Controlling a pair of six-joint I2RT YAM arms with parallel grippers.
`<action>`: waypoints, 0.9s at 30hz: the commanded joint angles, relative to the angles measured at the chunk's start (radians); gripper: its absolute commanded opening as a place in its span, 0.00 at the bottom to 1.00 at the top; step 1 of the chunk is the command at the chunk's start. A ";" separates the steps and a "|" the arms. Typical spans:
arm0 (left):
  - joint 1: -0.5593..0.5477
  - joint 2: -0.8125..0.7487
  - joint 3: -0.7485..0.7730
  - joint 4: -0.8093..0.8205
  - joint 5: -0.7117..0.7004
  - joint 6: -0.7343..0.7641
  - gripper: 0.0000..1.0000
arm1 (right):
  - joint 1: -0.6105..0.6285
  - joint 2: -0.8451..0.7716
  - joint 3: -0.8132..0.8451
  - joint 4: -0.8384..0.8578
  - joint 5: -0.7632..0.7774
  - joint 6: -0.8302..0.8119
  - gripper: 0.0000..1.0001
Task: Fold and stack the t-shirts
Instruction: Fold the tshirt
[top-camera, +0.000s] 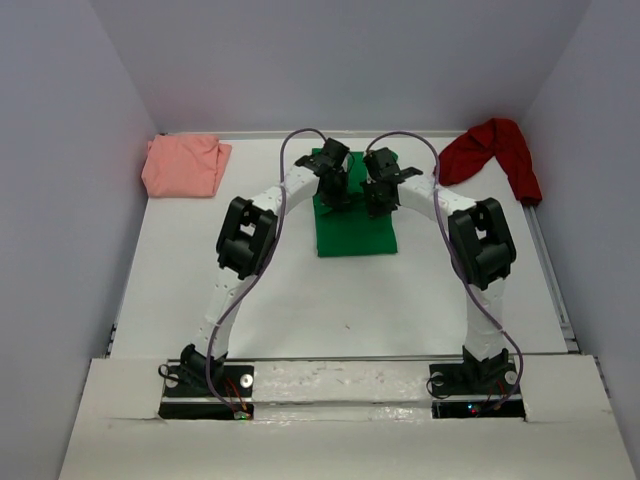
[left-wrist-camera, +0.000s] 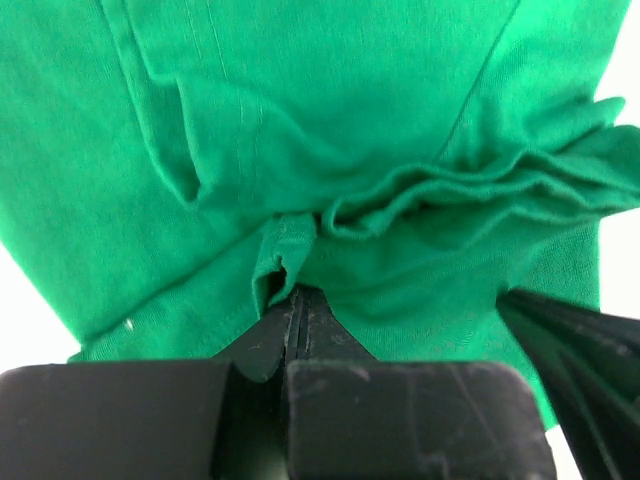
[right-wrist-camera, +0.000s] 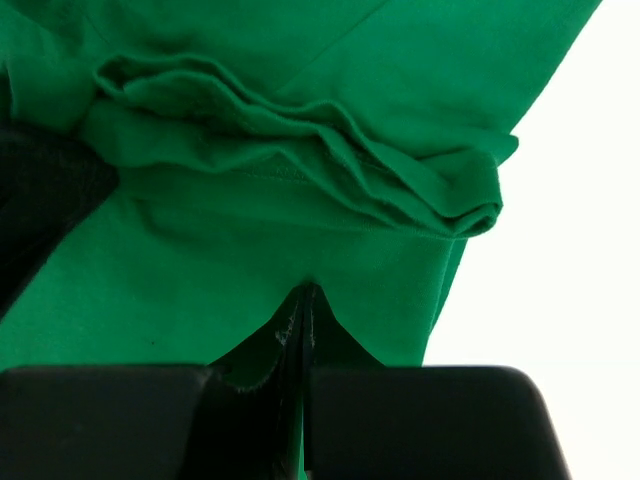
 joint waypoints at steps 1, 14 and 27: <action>0.025 0.014 0.090 -0.026 0.023 0.006 0.00 | 0.014 0.001 -0.021 0.041 -0.014 0.016 0.00; 0.103 0.091 0.245 0.002 0.030 0.026 0.00 | 0.034 0.044 -0.051 0.049 -0.013 0.016 0.00; 0.156 -0.075 0.198 0.033 -0.035 0.025 0.00 | 0.043 0.080 -0.058 0.067 -0.014 0.013 0.00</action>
